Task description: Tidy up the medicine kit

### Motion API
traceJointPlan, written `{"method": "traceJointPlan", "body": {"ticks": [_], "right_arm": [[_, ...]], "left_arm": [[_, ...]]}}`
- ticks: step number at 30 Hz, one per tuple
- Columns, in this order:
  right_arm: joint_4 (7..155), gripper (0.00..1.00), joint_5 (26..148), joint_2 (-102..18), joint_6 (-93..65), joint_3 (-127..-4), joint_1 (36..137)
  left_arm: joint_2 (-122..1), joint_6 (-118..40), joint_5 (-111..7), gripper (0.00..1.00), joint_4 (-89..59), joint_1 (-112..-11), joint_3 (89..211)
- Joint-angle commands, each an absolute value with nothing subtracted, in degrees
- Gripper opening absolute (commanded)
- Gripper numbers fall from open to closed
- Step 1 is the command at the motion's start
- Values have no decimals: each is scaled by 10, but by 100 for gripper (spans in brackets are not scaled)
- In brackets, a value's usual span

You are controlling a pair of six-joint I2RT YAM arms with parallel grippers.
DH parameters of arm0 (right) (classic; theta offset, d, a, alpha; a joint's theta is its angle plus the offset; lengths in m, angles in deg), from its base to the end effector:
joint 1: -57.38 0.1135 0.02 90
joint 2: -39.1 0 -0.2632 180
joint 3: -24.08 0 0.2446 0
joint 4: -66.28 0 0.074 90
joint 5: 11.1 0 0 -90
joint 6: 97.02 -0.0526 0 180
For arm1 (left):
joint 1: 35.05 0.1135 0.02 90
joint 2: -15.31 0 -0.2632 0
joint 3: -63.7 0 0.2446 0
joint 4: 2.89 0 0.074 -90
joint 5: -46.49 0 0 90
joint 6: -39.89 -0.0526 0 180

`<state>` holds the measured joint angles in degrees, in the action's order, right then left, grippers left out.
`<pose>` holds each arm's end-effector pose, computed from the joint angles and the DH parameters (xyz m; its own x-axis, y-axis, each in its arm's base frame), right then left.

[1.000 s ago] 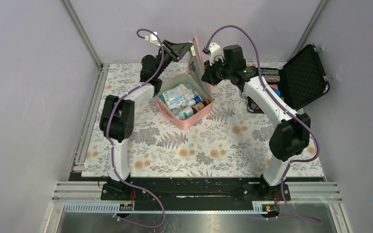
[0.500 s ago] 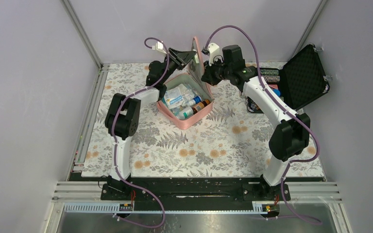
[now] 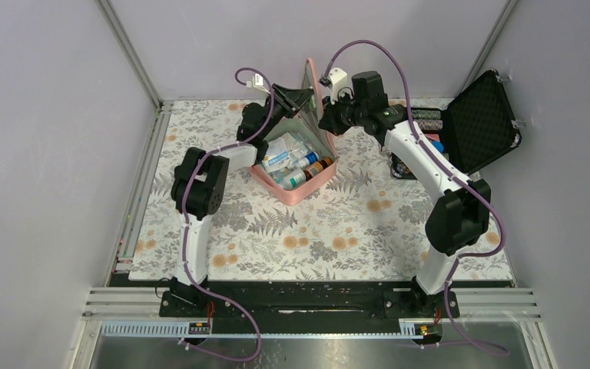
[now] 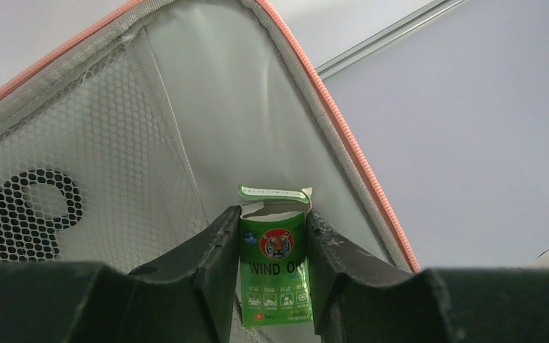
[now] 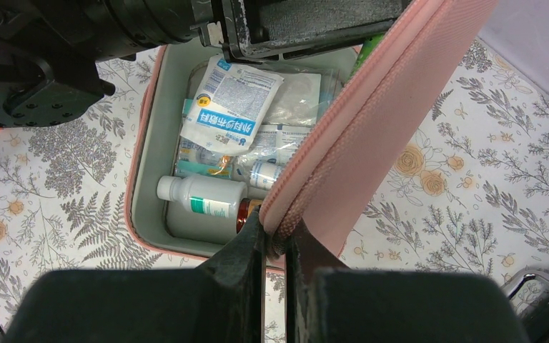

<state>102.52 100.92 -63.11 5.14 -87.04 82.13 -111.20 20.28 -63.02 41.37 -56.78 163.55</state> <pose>0.3790 0.1964 0.3523 -0.2621 -0.3359 -0.9047 -0.7629 0.6462 -0.0189 0.4700 -0.2062 0.2527 -0.5130 -0.7514 -0.4150 0.4810 0.1489 -0.8640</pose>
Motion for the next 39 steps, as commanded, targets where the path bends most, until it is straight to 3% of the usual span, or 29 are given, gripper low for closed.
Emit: {"method": "traceJointPlan", "body": {"ticks": [1, 9, 23, 30, 34, 39], "right_arm": [[1094, 0, 1021, -644, 39, -865, 828], [1093, 0, 1007, -644, 40, -868, 831], [1093, 0, 1013, -649, 28, -877, 832], [1092, 0, 1011, -645, 27, -874, 832], [1093, 0, 1013, -647, 25, -875, 832], [1093, 0, 1017, -646, 23, -875, 832]], "left_arm": [[-1113, 198, -617, 36, 452, -581, 1631], [-1082, 196, -609, 39, 362, -590, 1615], [-1030, 107, -610, 63, 152, -591, 1642], [-1026, 96, -619, 61, 108, -591, 1666], [-1023, 94, -631, 54, 105, -591, 1668], [-1001, 34, -629, 49, -5, -591, 1692]]}}
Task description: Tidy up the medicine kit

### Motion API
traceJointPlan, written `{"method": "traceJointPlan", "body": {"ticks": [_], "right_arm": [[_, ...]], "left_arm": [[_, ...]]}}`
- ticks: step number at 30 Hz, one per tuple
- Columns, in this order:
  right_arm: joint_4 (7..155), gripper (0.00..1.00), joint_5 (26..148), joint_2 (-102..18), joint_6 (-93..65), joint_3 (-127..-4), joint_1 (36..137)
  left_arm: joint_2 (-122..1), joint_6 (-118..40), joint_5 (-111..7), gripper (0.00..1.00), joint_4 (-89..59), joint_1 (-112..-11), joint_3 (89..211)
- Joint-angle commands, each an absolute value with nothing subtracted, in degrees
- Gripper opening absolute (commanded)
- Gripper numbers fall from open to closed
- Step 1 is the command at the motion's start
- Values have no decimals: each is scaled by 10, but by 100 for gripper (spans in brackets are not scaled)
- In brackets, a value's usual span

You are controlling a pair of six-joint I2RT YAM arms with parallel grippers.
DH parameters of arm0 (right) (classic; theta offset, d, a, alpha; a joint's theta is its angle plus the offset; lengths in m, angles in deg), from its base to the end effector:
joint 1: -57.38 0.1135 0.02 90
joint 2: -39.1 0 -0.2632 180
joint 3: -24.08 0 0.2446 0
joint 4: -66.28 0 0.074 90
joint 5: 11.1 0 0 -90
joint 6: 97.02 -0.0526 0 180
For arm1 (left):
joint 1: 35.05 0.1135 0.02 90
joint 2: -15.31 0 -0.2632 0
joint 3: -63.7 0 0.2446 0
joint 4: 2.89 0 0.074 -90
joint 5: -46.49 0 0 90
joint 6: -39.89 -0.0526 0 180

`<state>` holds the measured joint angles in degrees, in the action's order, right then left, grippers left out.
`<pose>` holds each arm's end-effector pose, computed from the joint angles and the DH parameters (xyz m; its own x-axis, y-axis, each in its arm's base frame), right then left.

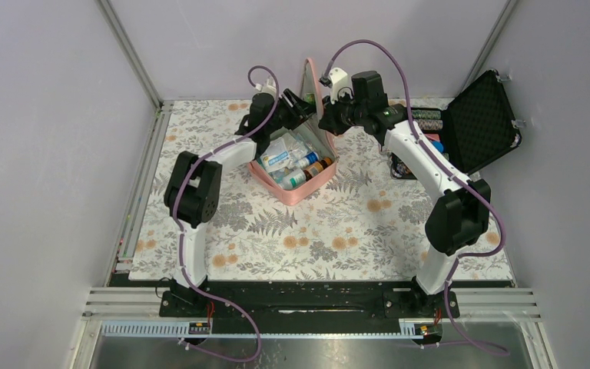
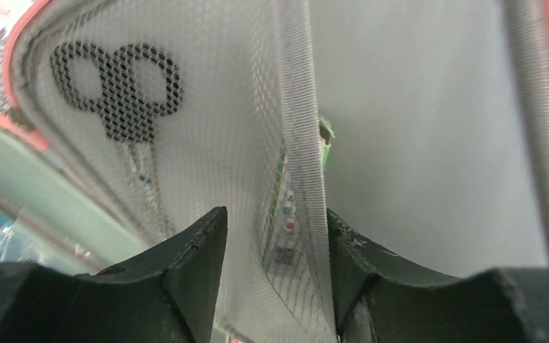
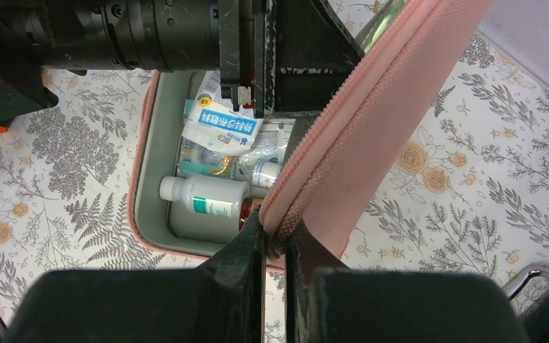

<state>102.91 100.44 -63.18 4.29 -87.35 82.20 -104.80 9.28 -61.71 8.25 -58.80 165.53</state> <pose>0.3790 0.1966 0.3529 -0.2761 -0.3287 -0.9032 -0.7549 0.6558 -0.0079 0.4577 -0.2194 0.2491 -0.6314 -0.6154 -0.4718 0.2413 0.4223 -0.8737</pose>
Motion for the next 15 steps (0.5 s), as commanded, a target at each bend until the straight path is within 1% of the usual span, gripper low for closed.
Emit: {"method": "traceJointPlan", "body": {"ticks": [1, 3, 5, 7, 11, 15], "right_arm": [[1093, 0, 1017, -645, 23, -875, 832], [1093, 0, 1017, -646, 22, -877, 832], [1092, 0, 1016, -648, 21, -881, 832], [1092, 0, 1016, -651, 18, -883, 832], [1093, 0, 1019, -658, 12, -891, 832], [1093, 0, 1016, -658, 12, -894, 832]], "left_arm": [[-992, 19, -624, 50, -25, -591, 1695], [-977, -9, -612, 52, -62, -591, 1703], [-963, -33, -600, 58, -87, -590, 1711], [-952, -51, -603, 61, -86, -589, 1718], [-943, -80, -608, 64, -118, -586, 1750], [-931, -77, -628, 64, -109, -575, 1748]]}}
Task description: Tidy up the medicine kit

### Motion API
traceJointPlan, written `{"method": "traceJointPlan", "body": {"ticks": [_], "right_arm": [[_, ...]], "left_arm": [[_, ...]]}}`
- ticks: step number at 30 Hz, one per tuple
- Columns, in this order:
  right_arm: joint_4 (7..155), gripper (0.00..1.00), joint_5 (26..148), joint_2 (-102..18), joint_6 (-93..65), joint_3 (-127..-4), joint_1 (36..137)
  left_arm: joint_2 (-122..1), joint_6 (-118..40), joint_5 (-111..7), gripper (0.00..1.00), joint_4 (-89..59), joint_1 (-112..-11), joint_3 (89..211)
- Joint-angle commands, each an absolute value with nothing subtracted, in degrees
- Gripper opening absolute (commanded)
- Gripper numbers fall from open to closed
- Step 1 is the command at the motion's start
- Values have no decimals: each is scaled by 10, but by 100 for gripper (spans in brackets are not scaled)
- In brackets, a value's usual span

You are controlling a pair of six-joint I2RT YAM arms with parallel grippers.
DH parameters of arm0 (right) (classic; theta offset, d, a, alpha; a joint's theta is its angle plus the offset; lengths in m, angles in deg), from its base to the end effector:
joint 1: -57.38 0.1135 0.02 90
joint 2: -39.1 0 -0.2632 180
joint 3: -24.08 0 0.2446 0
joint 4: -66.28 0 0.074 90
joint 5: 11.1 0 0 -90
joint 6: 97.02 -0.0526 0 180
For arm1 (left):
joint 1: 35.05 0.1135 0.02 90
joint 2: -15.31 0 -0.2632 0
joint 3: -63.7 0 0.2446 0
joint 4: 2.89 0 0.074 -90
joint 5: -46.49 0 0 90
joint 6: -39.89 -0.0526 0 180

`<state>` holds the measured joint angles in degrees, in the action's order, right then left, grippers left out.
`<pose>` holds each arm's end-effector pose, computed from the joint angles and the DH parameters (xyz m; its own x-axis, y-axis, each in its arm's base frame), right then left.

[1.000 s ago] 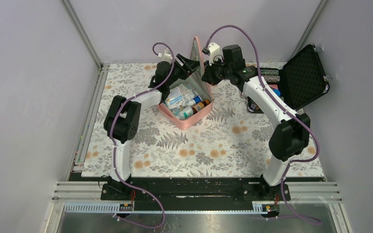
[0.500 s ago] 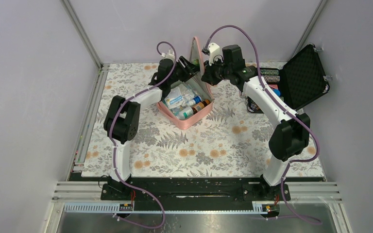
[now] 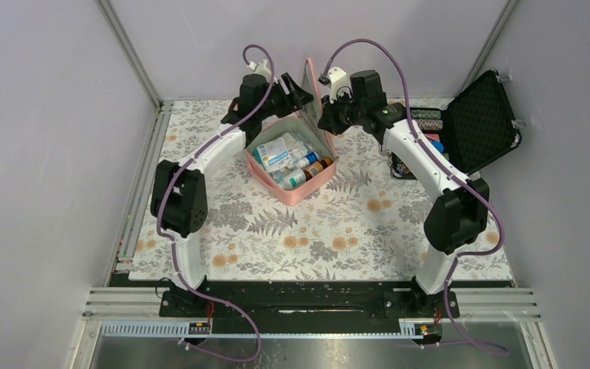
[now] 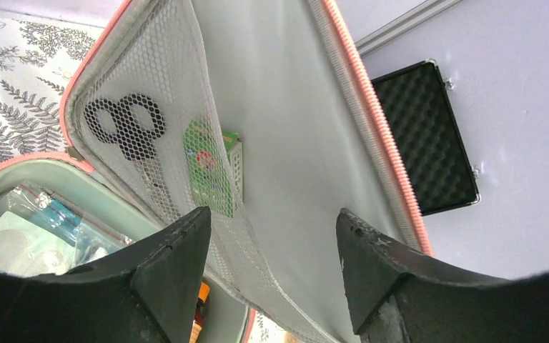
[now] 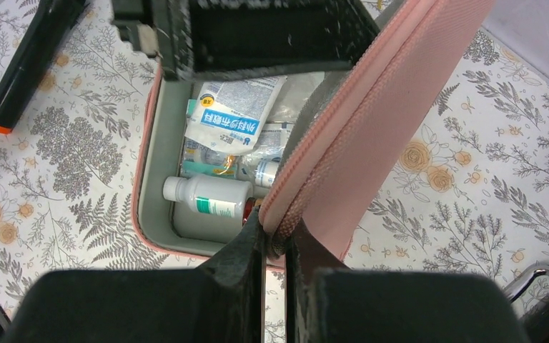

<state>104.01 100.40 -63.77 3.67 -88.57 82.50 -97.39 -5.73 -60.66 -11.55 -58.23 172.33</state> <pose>0.3796 0.1993 0.3540 -0.2894 -0.3263 -0.8999 -0.7549 0.6558 0.0049 0.4414 -0.2059 0.3116 -0.5928 -0.4732 -0.6517 0.3161 0.6076 -0.7287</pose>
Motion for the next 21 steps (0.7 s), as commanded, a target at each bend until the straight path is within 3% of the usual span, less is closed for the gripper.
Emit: {"method": "traceJointPlan", "body": {"ticks": [1, 3, 5, 10, 12, 15, 21], "right_arm": [[1094, 0, 1014, -657, 13, -894, 832], [1097, 3, 1009, -655, 17, -898, 832], [1110, 21, 1013, -658, 25, -916, 832], [1121, 43, 1015, -678, 19, -947, 832], [1133, 43, 1025, -695, 13, -970, 832], [1144, 35, 1083, -704, -7, -982, 835], [1168, 70, 1172, -632, 25, -924, 874]], "left_arm": [[-926, -75, -641, 64, -100, -569, 1743], [-912, -73, -654, 64, -90, -552, 1732], [-899, -81, -677, 64, -80, -525, 1717], [-847, -159, -719, 67, -114, -465, 1643], [-821, -196, -731, 67, -127, -441, 1588], [-790, -207, -772, 67, -120, -399, 1488], [-756, -198, -837, 68, -115, -315, 1380]]}}
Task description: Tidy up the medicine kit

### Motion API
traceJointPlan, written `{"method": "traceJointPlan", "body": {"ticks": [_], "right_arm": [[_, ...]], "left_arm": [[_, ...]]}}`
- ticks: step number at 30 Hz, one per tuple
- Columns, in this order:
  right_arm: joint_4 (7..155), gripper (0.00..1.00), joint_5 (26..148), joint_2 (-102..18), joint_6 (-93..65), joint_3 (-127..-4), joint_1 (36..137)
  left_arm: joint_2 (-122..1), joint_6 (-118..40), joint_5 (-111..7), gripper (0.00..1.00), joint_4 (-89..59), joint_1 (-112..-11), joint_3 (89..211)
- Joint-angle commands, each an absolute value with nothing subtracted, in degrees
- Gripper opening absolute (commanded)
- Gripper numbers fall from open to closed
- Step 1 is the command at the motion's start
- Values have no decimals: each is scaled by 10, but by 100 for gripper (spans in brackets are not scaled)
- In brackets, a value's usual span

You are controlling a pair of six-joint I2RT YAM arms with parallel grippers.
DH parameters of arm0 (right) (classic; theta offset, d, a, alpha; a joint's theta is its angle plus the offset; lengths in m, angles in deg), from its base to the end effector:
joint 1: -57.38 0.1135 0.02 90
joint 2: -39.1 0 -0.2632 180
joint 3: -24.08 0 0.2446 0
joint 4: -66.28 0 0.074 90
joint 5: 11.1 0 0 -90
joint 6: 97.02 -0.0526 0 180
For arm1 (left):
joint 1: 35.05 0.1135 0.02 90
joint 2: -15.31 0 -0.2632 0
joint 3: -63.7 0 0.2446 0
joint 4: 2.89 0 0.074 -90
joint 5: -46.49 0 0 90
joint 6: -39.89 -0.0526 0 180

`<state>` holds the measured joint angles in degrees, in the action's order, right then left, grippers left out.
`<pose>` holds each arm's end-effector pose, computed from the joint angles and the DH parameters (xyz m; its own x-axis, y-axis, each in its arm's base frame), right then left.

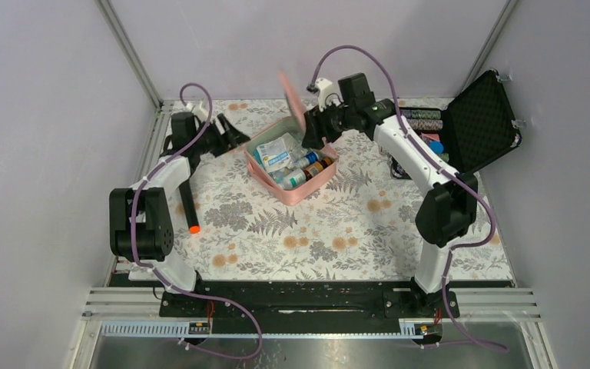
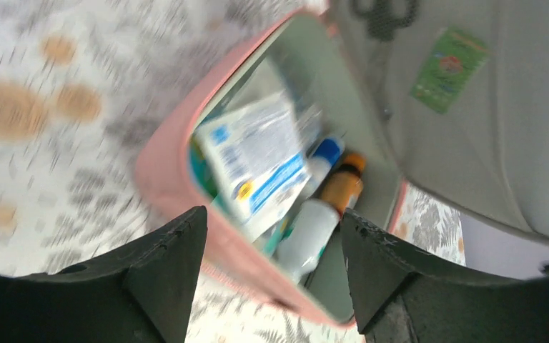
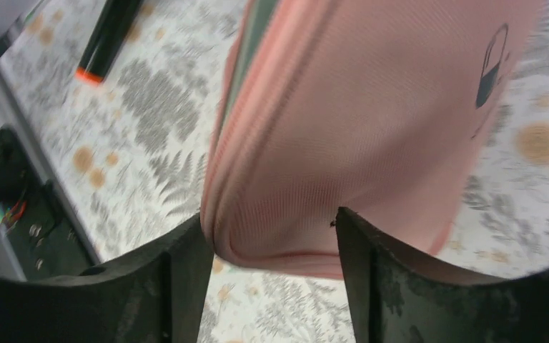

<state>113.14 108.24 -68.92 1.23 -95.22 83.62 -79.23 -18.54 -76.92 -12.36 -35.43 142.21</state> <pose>0.3822 0.2171 0.3419 -0.4099 -0.3415 -0.8458 -0.8101 0.5625 0.1654 0.3821 -0.0315 0.2576 -0.6299 -0.4329 -0.6449 0.2028 0.7099 -0.6745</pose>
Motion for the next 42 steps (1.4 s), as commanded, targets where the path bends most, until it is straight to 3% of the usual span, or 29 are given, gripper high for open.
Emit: {"method": "traceJointPlan", "body": {"ticks": [1, 6, 13, 20, 24, 32, 42], "right_arm": [[1168, 75, 1179, -614, 27, -907, 876], [1151, 85, 1114, -551, 56, -827, 877], [1083, 87, 1015, -537, 46, -703, 877], [1062, 92, 983, -613, -73, -725, 837], [1062, 86, 982, -655, -114, -739, 824], [1037, 73, 983, -629, -104, -691, 823], [1035, 76, 1048, -626, -96, -679, 807]], "left_arm": [[-754, -191, -839, 69, -116, -304, 1369], [-773, -161, -842, 83, -113, -277, 1345], [-786, -191, -825, 84, -99, -272, 1368], [-885, -209, -813, 85, -70, -283, 1494], [-948, -155, -820, 75, 19, -295, 1547], [-1029, -135, -834, 44, 3, -346, 1629], [-964, -217, -817, 45, -93, -367, 1554]]}}
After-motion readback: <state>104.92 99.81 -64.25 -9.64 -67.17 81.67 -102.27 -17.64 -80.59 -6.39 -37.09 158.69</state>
